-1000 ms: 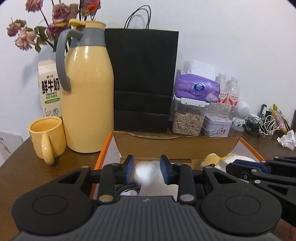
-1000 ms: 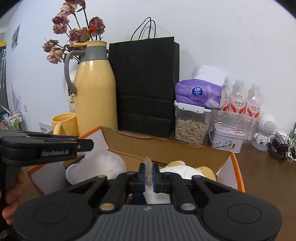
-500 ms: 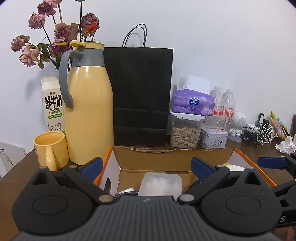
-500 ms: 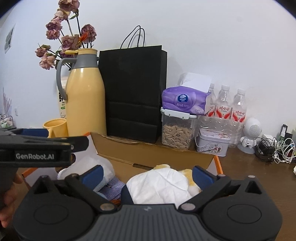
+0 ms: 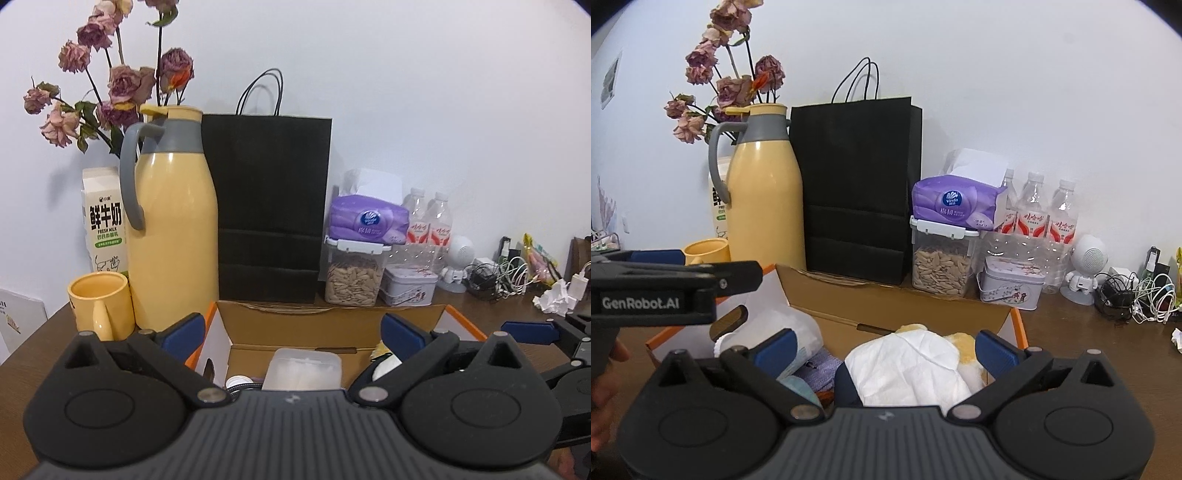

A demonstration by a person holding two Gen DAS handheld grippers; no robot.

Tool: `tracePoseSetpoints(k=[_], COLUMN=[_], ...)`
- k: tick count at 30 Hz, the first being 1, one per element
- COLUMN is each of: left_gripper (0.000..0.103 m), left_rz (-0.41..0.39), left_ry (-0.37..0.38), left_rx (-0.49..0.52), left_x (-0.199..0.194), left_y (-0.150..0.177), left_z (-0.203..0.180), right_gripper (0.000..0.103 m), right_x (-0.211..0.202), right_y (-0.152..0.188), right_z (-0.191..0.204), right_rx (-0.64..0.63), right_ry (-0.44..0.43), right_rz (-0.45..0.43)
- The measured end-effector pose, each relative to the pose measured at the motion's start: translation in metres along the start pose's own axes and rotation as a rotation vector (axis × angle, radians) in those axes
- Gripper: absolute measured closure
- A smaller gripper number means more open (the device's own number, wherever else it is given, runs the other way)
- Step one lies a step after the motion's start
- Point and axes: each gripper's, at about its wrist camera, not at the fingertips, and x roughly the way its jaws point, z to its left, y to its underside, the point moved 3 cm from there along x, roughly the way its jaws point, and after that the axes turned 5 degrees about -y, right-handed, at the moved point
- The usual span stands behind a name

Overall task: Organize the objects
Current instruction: 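Withdraw both grippers from the box back toward the table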

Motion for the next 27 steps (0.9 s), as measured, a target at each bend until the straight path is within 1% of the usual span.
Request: tracePoseSetpoints(k=[8,13,20,27], left_gripper=[0.000,0.000,0.000,0.000], left_rz=[-0.019,0.003,0.042,0.114], left_ry=[0.029,0.047,0.047,0.037], left_rx=[0.001,0.002,0.015,0.043], left_x=[-0.029,-0.045,-0.066,-0.076], left_y=[0.000,0.005,0.019,0.044], left_z=[-0.002,-0.002,0.002,0.006], right_gripper=[0.000,0.000,0.000,0.000], right_x=[-0.028,-0.047,-0.070,-0.080], right_y=[0.006,0.015,0.036,0.066], right_z=[0.002,0.005,0.009,0.007], right_rx=[-0.006,-0.011,-0.025,-0.027], right_ry=[-0.008,-0.014,-0.027,-0.031], right_rz=[-0.014,-0.005,0.042,0.129])
